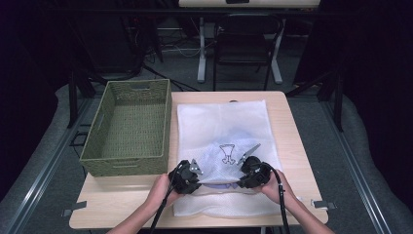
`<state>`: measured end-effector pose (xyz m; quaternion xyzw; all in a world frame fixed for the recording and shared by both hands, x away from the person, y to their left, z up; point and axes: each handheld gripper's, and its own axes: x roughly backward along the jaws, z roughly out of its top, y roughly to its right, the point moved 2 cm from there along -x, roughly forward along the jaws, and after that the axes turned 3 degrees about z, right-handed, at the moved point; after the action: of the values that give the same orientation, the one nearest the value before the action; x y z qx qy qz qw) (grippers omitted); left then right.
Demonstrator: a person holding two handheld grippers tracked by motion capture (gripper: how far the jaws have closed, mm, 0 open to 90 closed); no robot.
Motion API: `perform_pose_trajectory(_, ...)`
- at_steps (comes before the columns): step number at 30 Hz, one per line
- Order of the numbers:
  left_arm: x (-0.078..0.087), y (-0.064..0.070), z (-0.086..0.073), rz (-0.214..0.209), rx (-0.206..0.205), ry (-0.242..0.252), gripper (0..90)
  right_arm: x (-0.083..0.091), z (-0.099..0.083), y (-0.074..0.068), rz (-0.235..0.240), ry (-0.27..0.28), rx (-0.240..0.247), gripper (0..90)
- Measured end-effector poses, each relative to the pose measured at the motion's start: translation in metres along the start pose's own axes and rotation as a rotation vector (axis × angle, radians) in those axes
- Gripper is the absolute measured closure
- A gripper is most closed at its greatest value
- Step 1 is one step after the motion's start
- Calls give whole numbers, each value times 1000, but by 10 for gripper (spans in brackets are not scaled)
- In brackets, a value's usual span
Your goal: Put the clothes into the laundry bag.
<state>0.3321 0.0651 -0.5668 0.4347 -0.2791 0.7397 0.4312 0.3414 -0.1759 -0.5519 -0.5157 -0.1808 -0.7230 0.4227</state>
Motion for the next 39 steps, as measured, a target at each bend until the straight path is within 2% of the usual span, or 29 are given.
perform_pose_trajectory(6, -5, -2, -2, -17, 10, 0, 777, -8, -2, 3, 7, -13, -2, 795)
perform_pose_trajectory(10, -7, -3, -3, -43, 23, -3, 747, -14, -3, 5, 4, -32, -10, 755)
perform_pose_trajectory(12, -7, -3, -2, -46, 19, -6, 722, -16, -3, 5, -5, -49, 5, 737)
perform_pose_trajectory(14, -6, -2, -2, -54, 17, -11, 656, -16, -2, 4, -2, -48, -1, 695)
perform_pose_trajectory(18, 0, -2, 1, -47, 31, -30, 391, -13, -2, 3, 17, -45, -9, 560)
perform_pose_trajectory(22, 11, -4, 3, -44, 58, -6, 207, -2, 1, -4, 41, -5, -22, 376)
perform_pose_trajectory(24, 16, -4, 5, -45, 70, 11, 160, 5, 3, -6, 42, 23, -28, 290)
perform_pose_trajectory(27, 28, -3, 7, -37, 80, 51, 138, 18, 5, -7, 43, 80, -17, 185)
perform_pose_trajectory(33, 54, 1, 8, -1, 85, 118, 93, 48, 8, -8, 11, 188, -30, 99)
perform_pose_trajectory(39, 69, -2, -8, 60, 126, 156, 70, 60, -2, -3, -32, 208, -48, 11)
